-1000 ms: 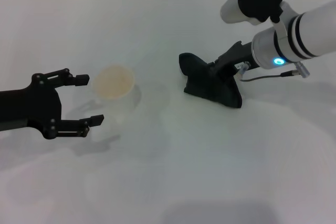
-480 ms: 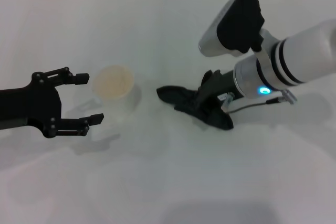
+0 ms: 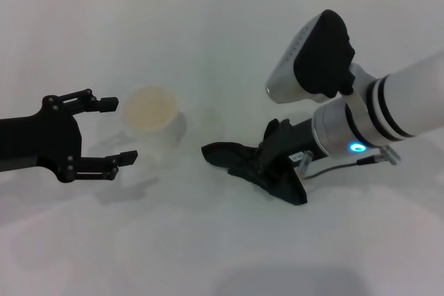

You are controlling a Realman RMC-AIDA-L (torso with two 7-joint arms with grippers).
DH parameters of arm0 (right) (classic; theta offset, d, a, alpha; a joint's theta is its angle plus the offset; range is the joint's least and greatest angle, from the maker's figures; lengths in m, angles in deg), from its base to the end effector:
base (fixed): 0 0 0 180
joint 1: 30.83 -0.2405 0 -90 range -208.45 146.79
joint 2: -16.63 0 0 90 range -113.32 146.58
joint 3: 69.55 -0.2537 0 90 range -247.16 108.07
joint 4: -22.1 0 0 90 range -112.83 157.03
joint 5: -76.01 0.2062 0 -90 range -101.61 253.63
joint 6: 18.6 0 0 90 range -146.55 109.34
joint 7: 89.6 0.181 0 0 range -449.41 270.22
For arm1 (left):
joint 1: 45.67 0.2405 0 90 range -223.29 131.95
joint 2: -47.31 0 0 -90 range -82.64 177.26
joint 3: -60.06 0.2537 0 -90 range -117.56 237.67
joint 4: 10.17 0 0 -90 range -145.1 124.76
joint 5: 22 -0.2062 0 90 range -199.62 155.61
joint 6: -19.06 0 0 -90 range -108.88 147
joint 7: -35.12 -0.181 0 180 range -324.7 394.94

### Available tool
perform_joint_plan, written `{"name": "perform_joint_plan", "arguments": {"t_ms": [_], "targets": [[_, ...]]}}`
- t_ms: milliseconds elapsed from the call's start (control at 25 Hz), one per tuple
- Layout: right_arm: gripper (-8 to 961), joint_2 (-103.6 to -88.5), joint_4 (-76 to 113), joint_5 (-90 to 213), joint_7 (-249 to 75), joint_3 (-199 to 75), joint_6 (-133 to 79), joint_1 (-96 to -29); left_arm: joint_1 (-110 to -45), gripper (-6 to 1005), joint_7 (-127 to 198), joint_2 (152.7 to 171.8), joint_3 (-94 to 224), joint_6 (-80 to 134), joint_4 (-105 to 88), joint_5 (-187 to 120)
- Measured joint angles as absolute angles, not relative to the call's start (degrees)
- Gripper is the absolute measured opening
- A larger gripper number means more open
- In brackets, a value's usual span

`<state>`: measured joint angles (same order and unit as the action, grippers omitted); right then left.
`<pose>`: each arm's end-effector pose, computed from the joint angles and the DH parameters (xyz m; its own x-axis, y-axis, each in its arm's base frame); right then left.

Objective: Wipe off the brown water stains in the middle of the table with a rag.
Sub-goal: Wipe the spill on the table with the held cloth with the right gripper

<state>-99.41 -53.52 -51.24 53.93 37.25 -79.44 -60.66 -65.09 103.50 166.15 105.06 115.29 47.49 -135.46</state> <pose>0.1459 0.3302 -0.1198 0.9132 -0.4058 0.0382 -0.3827 -0.8859 -0.2621 -0.2605 0.3050 0.0125 0.9404 0.0348 0.3382 0.1487 -0.9367 -0.3171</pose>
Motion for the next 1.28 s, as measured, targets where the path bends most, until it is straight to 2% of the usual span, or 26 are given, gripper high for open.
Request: {"name": "perform_joint_plan", "arguments": {"t_ms": [640,960,1280], "targets": [[39,-99.52,-43.2,-51.3,53.9,37.7,-69.0,-70.4,-65.1,889,103.7,166.31,105.1,115.1,47.2,-135.1],[38,-99.19,-37.6,-51.9,53.7,32.8,-64.2,-71.6,-65.0,890,103.8,166.31,105.1,114.7,47.2,-135.1],[38,-98.95,-37.1,-52.0,53.5,30.7,-63.3,-69.4,-64.8,889,104.2,166.31,105.1,114.6,47.4,-135.1]]}}
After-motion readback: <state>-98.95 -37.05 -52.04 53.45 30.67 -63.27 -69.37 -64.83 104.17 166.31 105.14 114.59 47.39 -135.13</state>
